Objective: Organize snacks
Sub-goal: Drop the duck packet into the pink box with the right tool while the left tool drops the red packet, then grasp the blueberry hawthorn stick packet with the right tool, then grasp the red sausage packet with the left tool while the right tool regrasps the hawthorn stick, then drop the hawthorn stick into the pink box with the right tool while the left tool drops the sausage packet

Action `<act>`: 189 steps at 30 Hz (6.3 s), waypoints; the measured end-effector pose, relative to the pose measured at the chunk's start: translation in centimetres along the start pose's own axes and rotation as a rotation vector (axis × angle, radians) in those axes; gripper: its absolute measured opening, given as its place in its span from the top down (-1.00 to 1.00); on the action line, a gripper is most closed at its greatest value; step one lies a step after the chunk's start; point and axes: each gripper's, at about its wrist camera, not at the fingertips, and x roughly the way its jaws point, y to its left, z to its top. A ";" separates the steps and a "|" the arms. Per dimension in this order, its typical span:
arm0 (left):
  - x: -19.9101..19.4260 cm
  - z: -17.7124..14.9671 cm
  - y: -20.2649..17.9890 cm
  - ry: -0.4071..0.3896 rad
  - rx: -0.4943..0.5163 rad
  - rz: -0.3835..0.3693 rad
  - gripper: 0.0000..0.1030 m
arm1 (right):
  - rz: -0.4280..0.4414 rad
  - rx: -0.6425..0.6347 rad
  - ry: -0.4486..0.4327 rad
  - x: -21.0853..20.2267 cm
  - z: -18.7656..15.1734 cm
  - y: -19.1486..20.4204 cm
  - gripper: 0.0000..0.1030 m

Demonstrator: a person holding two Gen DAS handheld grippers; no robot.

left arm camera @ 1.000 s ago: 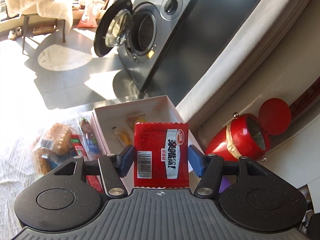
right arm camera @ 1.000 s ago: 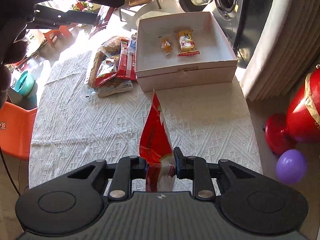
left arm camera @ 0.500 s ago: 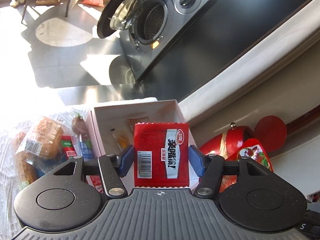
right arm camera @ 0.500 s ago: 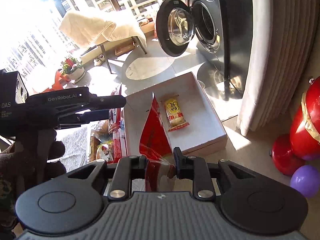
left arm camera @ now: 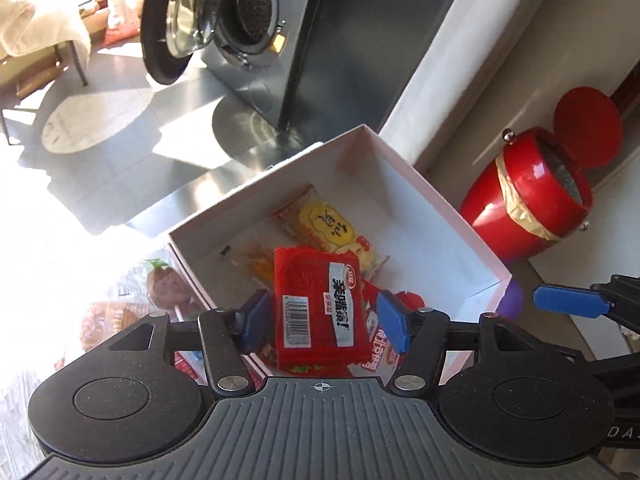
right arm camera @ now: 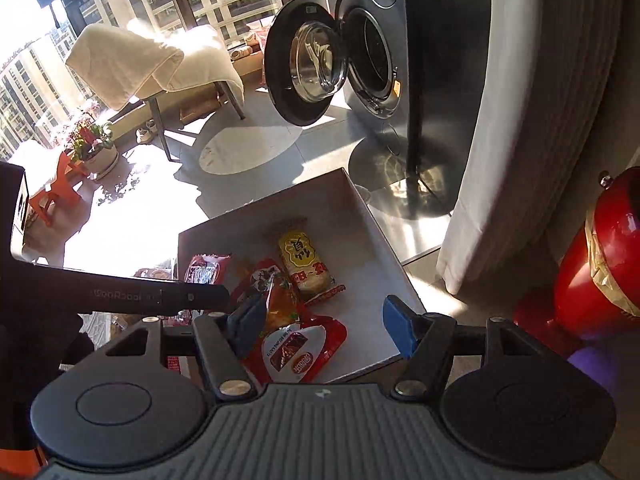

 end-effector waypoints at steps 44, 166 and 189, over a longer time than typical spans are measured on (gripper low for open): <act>-1.2 -12.1 11.9 0.145 -0.128 -0.259 0.41 | 0.211 -0.209 0.277 7.1 -9.7 15.8 -0.04; 0.5 -19.1 -11.4 0.250 -0.183 0.161 -0.03 | -0.019 -0.043 0.164 2.0 -13.8 -5.9 -0.69; -17.8 -8.7 -9.1 -0.276 -0.189 -0.035 -0.05 | 0.001 -0.069 0.121 -9.5 -12.2 -4.9 0.30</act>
